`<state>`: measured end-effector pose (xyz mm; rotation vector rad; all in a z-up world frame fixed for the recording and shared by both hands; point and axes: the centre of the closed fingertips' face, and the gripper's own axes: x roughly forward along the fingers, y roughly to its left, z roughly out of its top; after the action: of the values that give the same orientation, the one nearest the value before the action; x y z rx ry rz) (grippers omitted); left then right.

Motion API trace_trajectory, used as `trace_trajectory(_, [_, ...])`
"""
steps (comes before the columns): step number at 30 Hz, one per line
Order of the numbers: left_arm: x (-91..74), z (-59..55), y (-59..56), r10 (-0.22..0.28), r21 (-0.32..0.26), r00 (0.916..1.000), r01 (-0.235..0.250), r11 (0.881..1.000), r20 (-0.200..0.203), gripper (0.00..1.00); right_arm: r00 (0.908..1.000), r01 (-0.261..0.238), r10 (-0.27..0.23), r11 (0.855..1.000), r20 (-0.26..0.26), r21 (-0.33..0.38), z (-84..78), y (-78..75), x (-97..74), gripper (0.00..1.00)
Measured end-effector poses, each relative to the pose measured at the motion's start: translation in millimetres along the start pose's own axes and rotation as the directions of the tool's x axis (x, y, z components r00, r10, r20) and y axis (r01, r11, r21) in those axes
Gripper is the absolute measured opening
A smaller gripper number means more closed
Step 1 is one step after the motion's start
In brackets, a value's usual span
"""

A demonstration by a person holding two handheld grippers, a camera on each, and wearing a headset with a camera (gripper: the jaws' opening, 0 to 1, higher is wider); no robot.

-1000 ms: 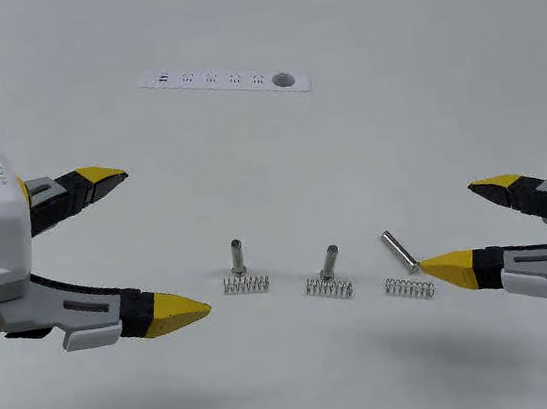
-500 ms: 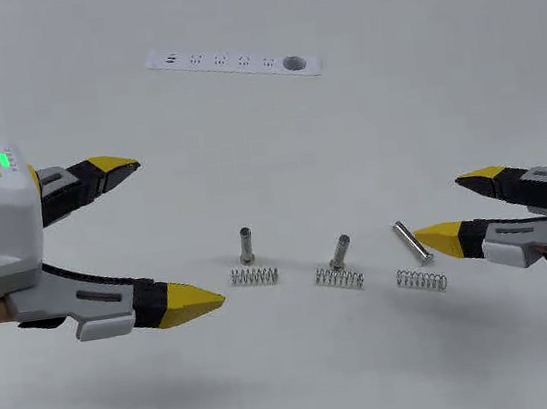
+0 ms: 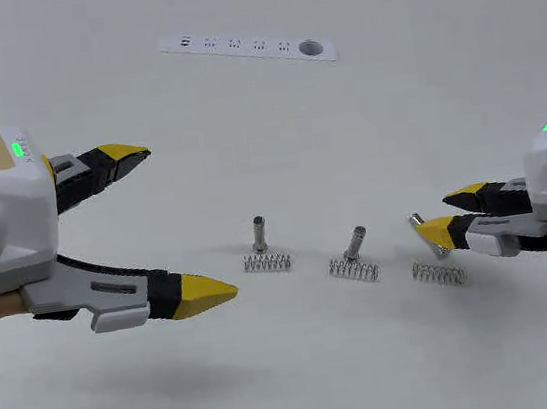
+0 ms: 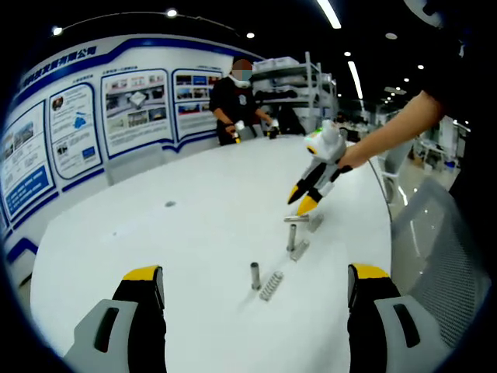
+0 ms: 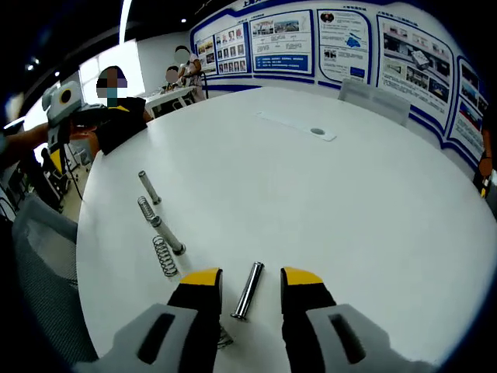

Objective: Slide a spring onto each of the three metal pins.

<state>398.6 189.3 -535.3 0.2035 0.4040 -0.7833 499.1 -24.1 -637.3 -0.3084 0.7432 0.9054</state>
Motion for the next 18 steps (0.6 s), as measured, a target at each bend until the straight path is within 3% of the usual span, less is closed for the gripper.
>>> trace_trajectory(12, [-3.7, -7.9, -1.4, 0.014, -0.037, 0.9998, -0.015, 0.999, -0.011, 1.0, 0.9991, 0.002, 0.001, 0.998, -0.042, 0.055, -7.3, 2.3, 19.8, 0.22])
trace_trajectory(18, [-3.3, -10.0, -3.7, 0.002, -0.048, 0.9998, -0.003, 0.999, -0.018, 0.99, 0.9978, 0.037, -0.033, 0.997, -0.058, 0.068, -6.7, -0.6, 26.2, 0.21])
